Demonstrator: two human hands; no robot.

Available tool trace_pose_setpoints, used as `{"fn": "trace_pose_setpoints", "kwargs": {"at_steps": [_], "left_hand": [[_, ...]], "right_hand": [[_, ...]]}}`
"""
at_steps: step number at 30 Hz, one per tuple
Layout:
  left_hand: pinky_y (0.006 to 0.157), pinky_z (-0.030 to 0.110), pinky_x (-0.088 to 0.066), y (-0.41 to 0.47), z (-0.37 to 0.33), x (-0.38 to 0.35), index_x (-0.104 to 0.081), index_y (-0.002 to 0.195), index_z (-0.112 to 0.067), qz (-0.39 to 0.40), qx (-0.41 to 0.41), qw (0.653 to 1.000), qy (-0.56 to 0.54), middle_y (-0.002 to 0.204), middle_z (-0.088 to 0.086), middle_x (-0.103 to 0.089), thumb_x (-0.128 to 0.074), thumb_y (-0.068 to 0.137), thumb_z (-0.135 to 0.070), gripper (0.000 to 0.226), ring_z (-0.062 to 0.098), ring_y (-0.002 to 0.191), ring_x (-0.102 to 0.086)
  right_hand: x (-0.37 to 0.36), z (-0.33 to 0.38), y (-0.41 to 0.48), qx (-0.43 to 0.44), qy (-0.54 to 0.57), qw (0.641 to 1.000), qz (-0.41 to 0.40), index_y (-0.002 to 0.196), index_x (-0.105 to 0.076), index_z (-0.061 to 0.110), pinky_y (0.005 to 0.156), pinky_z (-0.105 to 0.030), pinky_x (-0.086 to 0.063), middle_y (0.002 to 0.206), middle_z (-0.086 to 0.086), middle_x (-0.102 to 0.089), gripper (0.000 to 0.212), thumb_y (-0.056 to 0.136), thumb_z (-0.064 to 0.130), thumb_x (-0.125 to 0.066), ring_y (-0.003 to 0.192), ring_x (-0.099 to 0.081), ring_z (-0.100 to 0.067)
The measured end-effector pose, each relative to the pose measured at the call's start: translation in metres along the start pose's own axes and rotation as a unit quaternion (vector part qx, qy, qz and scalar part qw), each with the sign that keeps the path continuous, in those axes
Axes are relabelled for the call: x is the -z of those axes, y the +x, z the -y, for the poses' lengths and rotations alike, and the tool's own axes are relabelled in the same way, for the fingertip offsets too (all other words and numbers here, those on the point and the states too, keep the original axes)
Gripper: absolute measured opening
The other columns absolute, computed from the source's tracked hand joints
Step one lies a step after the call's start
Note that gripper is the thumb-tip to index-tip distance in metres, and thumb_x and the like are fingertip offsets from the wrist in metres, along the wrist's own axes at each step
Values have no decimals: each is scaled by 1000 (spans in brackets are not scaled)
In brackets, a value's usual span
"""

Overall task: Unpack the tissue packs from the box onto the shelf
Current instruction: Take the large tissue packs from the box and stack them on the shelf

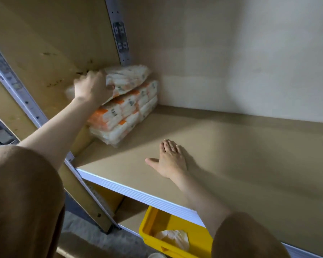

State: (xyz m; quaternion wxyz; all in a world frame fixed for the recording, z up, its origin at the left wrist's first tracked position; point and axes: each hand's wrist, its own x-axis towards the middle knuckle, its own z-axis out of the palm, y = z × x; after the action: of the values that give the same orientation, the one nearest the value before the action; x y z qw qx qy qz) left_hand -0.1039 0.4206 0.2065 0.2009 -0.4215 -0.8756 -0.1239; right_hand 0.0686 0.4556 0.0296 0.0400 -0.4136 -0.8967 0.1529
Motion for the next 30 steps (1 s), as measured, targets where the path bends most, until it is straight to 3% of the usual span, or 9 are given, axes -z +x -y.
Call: {"fn": "trace_pose_setpoints", "kwargs": {"at_steps": [4,10,15,24,30], "left_hand": [[85,46,-50,28,10,-35,-54,116,-5,26,-10,1000,1,111,26,-61,-57,85,-39,46,44,101,-59],[67,41,-54,83,23,-85,-56,104,-17,2,-52,998,19,91,17,-67,-57,73,-57,50,38,79,-65],[70,45,-58,129,43,-133,-53,107,-19,21,-61,998,13,94,14,-66,-50,64,-71,68,36,79,-65],[83,42,-49,34,6,-26,-54,120,0,69,-57,996,-28,118,26,-61,-53,90,-41,51,41,106,-59],[91,45,-47,-34,17,6,-51,131,-11,41,-54,996,-61,134,17,-54,-52,92,-29,44,39,118,-53]], "right_hand": [[-2,-1,2,3,7,1000,-9,148,-10,4,120,-38,-1,159,-9,-8,87,88,60,-36,148,-3,-19],[-3,-2,5,0,22,1000,-10,148,-11,4,120,-37,-1,159,-9,-8,85,88,58,-37,148,-3,-18],[-2,-1,5,1,21,1000,-10,148,-11,5,120,-37,-1,160,-9,-8,84,88,58,-38,148,-3,-18],[-1,-1,5,-5,22,1000,-22,147,-20,5,121,-36,-8,158,-8,-16,80,88,56,-41,147,-12,-18],[5,8,-9,-17,22,998,-53,132,-47,5,108,-35,-31,143,-11,-44,53,91,39,-45,132,-41,-26]]}}
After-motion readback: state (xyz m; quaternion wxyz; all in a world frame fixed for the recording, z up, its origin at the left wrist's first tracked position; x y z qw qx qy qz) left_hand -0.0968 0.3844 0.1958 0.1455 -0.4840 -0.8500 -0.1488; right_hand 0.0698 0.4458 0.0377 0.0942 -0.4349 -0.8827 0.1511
